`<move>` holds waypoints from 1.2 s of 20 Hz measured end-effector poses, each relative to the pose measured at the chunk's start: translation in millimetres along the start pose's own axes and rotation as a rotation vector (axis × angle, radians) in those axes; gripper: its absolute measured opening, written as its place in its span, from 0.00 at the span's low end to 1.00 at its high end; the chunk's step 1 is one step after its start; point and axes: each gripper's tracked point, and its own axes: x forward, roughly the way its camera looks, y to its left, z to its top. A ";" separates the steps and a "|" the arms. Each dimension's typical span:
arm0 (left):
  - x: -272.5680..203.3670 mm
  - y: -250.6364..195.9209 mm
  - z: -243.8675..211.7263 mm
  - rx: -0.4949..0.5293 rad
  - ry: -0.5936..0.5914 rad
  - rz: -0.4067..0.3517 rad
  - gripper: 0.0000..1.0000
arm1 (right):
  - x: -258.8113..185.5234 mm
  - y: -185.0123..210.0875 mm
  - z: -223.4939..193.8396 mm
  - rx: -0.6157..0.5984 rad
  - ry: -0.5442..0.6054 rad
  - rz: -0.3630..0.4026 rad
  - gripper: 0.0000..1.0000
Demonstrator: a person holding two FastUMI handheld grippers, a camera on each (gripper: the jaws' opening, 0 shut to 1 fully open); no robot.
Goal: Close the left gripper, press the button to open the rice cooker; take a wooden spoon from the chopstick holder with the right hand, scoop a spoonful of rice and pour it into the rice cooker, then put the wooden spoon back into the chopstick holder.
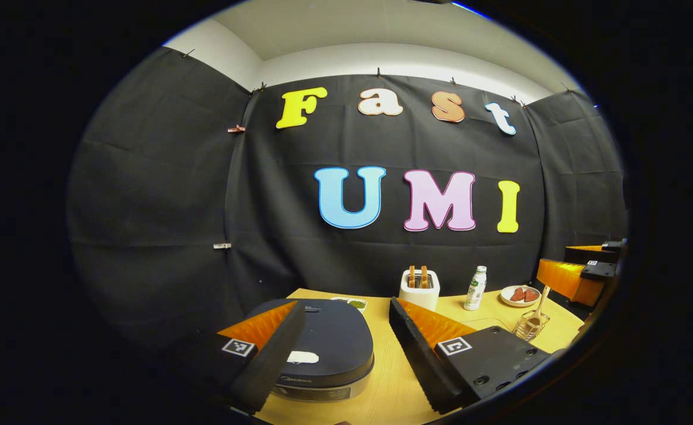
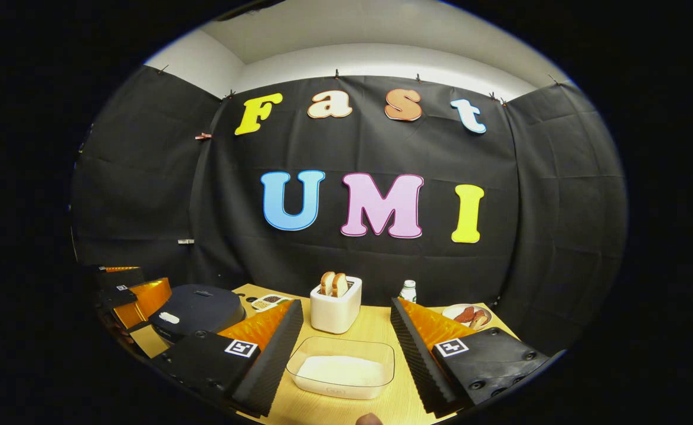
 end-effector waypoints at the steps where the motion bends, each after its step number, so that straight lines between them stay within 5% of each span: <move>1: -0.4 -1.1 0.1 -0.001 0.002 -0.001 0.96 | 0.2 0.8 -0.2 -0.001 0.001 0.002 0.93; 9: 3.0 3.2 -1.4 0.007 0.002 0.020 0.87 | 5.1 0.0 -4.4 -0.002 0.013 0.009 0.93; 13: 11.2 26.8 -12.7 0.025 0.046 0.110 0.10 | 6.8 0.8 -6.1 -0.005 0.016 0.011 0.93; 24: 43.0 47.6 -87.1 0.013 0.306 0.128 0.07 | 12.3 5.5 -11.6 -0.030 0.024 0.020 0.93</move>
